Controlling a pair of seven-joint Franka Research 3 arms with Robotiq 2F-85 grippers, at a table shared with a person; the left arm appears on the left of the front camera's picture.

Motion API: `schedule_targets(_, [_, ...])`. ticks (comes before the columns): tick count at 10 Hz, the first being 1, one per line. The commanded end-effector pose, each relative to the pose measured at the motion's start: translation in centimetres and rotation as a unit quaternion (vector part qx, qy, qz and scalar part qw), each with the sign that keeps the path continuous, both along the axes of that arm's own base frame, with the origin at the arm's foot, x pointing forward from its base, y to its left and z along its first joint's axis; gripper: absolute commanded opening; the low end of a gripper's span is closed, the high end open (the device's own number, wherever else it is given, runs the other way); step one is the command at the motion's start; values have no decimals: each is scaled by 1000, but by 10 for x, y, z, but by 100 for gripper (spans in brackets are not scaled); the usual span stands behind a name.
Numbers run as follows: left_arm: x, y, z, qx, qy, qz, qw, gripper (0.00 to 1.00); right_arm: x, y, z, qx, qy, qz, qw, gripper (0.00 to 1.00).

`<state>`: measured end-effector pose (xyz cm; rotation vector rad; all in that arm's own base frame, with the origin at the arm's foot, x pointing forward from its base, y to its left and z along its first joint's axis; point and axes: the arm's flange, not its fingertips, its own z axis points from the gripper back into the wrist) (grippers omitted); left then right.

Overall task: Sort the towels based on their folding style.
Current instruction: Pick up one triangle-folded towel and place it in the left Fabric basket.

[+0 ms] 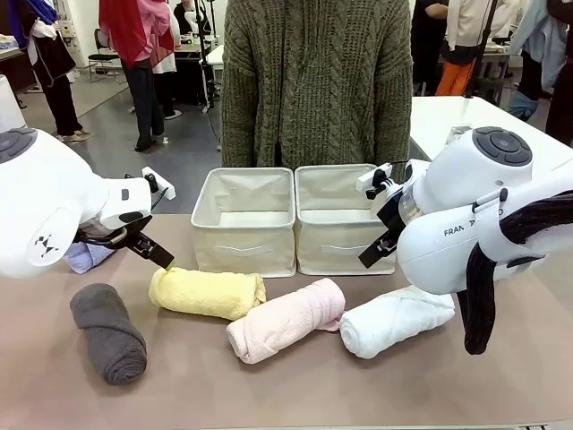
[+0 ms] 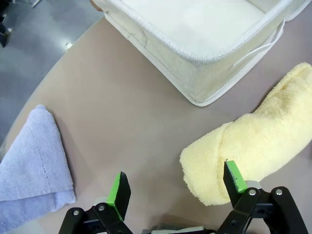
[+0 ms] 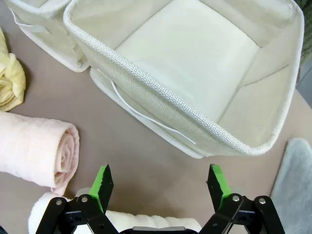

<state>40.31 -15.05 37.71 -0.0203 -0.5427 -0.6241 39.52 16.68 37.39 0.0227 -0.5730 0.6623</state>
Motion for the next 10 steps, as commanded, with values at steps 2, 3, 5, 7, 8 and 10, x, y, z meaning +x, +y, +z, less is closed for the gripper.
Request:
schedule_targets(2, [-15, 12, 93, 15, 11, -39, 999, 100, -21, -1, 89, -2, -10, -15, 1000, 100])
schedule_targets(3, [-23, 17, 126, 10, 18, -55, 998, 100, -35, -5, 130, -4, -9, -28, 1000, 100])
schedule_targets(5, [-33, 26, 186, 9, 17, -64, 998, 100, -71, -6, 211, -17, -21, -48, 998, 100])
schedule_targets(7, [-57, 26, 228, 20, -2, -69, 997, 100, -100, -4, 253, -26, -33, -57, 997, 100])
schedule_targets(8, [-70, 23, 241, 25, -27, -66, 997, 100, -105, -4, 253, -33, -35, -60, 997, 100])
schedule_targets(10, [-54, 27, 225, 15, 0, -59, 998, 100, -104, -11, 253, -6, -35, -39, 999, 100])
